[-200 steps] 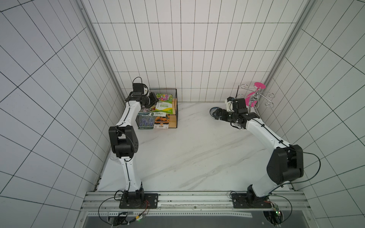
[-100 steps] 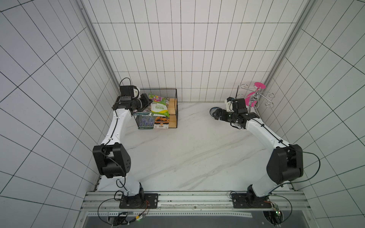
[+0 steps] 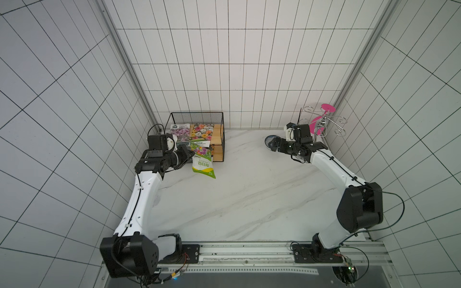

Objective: Take the seed bag off the shelf
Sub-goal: Place the seed packet at the center of the board.

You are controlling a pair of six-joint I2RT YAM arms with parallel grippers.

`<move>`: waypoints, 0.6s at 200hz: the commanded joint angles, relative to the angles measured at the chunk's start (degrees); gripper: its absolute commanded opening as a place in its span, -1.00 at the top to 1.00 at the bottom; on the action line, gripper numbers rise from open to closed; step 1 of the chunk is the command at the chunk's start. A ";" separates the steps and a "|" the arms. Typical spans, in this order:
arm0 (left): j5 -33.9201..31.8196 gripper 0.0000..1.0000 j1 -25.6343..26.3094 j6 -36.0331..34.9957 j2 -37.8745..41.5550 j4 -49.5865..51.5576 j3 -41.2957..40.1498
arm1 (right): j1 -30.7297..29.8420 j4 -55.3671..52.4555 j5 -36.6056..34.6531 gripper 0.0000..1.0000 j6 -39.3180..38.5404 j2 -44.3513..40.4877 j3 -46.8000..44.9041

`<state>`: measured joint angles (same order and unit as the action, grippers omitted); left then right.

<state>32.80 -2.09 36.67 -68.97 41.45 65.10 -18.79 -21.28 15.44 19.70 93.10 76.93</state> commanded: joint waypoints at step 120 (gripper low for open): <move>-6.36 1.00 25.48 11.88 -21.53 -27.75 -2.66 | -0.02 -1.94 -2.44 -0.98 -0.81 -3.63 -5.38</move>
<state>30.76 21.08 46.41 -86.52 21.87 59.18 -18.79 -21.80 14.13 19.70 90.83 72.79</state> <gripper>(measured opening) 0.043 0.988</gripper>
